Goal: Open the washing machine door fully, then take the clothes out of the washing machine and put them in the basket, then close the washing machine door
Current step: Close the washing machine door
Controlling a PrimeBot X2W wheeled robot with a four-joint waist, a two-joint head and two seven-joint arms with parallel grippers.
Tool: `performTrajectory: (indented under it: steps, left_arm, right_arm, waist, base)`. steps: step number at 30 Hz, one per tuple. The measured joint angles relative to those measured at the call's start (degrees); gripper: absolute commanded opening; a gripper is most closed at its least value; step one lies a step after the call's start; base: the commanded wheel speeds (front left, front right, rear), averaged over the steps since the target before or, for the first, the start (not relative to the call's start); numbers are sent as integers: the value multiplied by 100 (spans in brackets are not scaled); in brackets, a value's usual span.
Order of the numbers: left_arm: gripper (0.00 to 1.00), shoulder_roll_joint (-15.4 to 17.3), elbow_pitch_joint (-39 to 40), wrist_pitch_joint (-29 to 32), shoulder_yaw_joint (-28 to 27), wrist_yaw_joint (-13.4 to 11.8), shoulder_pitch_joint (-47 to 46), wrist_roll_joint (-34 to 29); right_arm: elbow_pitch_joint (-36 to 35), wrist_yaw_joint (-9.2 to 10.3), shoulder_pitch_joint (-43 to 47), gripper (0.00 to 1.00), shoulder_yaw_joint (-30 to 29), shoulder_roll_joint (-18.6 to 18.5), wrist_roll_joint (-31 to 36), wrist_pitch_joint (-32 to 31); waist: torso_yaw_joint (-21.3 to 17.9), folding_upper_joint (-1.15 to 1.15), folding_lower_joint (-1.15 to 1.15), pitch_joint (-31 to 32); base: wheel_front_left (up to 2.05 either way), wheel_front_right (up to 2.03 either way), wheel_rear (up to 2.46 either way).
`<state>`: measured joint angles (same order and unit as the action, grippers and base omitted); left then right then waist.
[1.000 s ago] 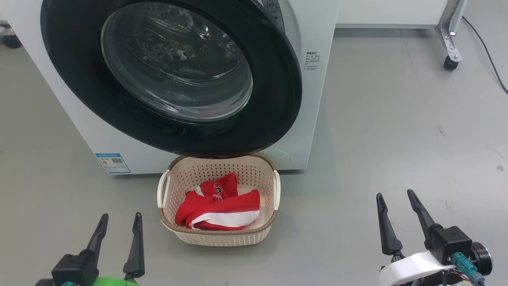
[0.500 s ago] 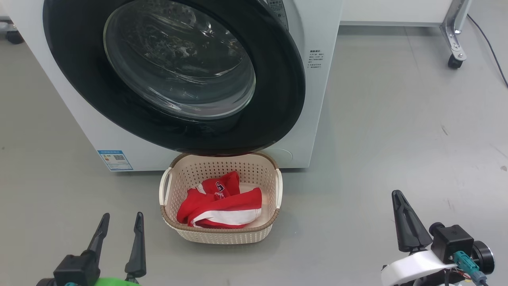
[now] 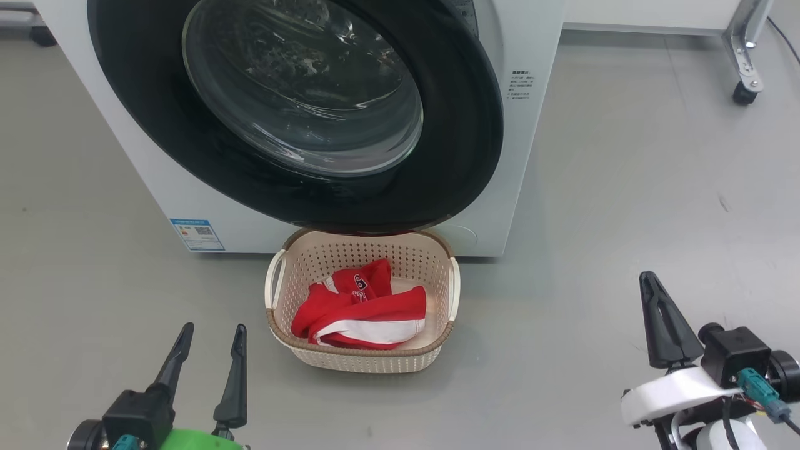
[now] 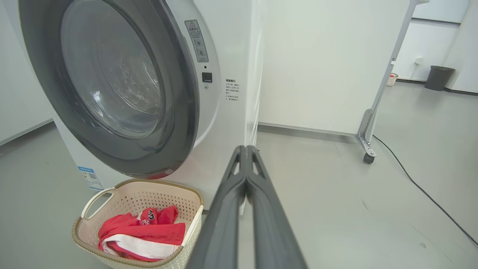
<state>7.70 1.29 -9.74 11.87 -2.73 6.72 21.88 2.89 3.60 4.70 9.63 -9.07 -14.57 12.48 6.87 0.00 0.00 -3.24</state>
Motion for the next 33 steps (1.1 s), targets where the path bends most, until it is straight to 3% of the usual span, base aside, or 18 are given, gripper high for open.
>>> performTrajectory:
  steps: [11, 20, 33]
  left_arm:
    - [100, -103, 46, -75, 140, 9, -266, -74]
    - [100, -148, 32, -144, 207, 53, -508, -131]
    - [100, -296, -1, -235, 336, 153, -852, -130]
  right_arm:
    - [68, -330, -1031, 0, 81, -303, 46, -325]
    - [177, -754, -2104, 0, 393, -357, 85, -582]
    - [671, -959, -3576, 0, 699, -357, 48, -1101]
  waist:
    - [380, 0, 0, -368]
    - [754, 0, 0, -681]
    - [1206, 0, 0, -1158]
  base:
    - [0, 0, 0]
    - [0, 0, 0]
    - [0, 0, 0]
